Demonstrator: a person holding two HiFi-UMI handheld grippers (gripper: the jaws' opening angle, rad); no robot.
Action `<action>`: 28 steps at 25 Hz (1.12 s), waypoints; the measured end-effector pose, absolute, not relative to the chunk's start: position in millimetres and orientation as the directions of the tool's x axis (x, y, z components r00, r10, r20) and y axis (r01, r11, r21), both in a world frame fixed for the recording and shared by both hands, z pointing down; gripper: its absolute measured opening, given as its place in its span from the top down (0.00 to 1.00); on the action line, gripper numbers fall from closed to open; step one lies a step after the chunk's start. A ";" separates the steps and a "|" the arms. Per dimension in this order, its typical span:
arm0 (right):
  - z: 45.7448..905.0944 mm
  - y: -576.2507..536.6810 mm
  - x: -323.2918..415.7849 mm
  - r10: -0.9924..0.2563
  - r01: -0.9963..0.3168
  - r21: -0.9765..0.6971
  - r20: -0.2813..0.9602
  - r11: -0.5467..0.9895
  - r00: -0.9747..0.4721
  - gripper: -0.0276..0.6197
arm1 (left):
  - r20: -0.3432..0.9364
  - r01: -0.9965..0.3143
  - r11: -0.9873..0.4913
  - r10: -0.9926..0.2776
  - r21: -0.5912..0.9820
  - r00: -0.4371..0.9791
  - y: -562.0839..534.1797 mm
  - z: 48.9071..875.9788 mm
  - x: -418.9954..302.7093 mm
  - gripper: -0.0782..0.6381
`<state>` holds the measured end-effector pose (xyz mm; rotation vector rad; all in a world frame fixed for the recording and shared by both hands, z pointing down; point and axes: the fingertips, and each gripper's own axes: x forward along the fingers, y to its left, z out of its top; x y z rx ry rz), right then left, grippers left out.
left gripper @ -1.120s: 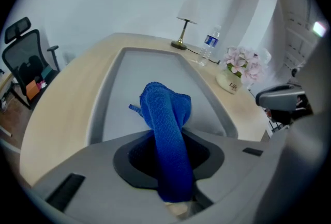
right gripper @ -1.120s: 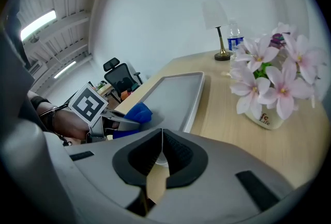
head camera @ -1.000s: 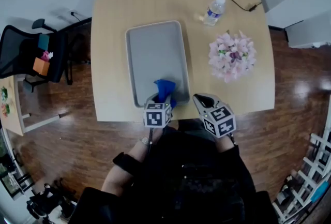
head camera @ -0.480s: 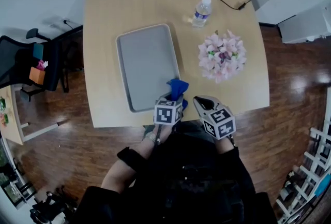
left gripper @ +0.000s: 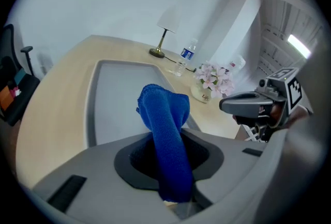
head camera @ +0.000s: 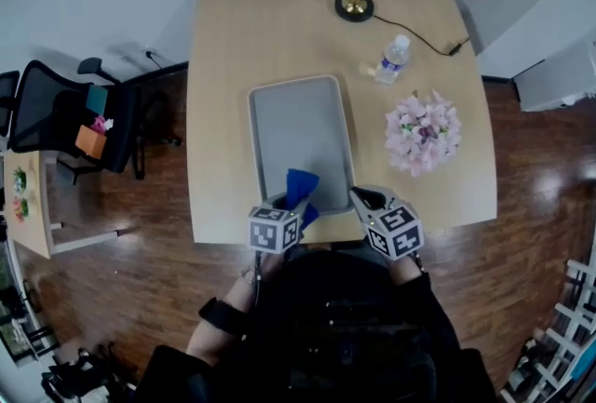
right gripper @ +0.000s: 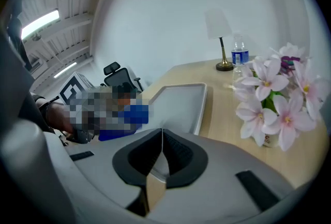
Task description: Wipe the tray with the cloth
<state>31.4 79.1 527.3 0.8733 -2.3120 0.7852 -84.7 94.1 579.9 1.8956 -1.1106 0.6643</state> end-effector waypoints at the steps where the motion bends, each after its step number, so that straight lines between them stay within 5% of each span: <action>1: 526.2 78.2 24.7 -0.395 -0.707 -0.323 0.651 0.629 -0.648 0.93 | 0.763 -0.888 -0.258 -0.454 0.380 0.459 96.6 580.1 -97.7 0.74; 10: 516.2 60.7 -15.6 -0.392 -0.680 -0.305 0.631 0.667 -0.669 0.93 | 0.785 -0.918 -0.208 -0.476 0.337 0.396 85.5 588.8 -157.8 0.74; 28: 534.2 40.4 -6.8 -0.352 -0.714 -0.350 0.687 0.607 -0.636 0.93 | 0.835 -0.931 -0.297 -0.441 0.211 0.330 -177.4 614.7 -224.4 0.74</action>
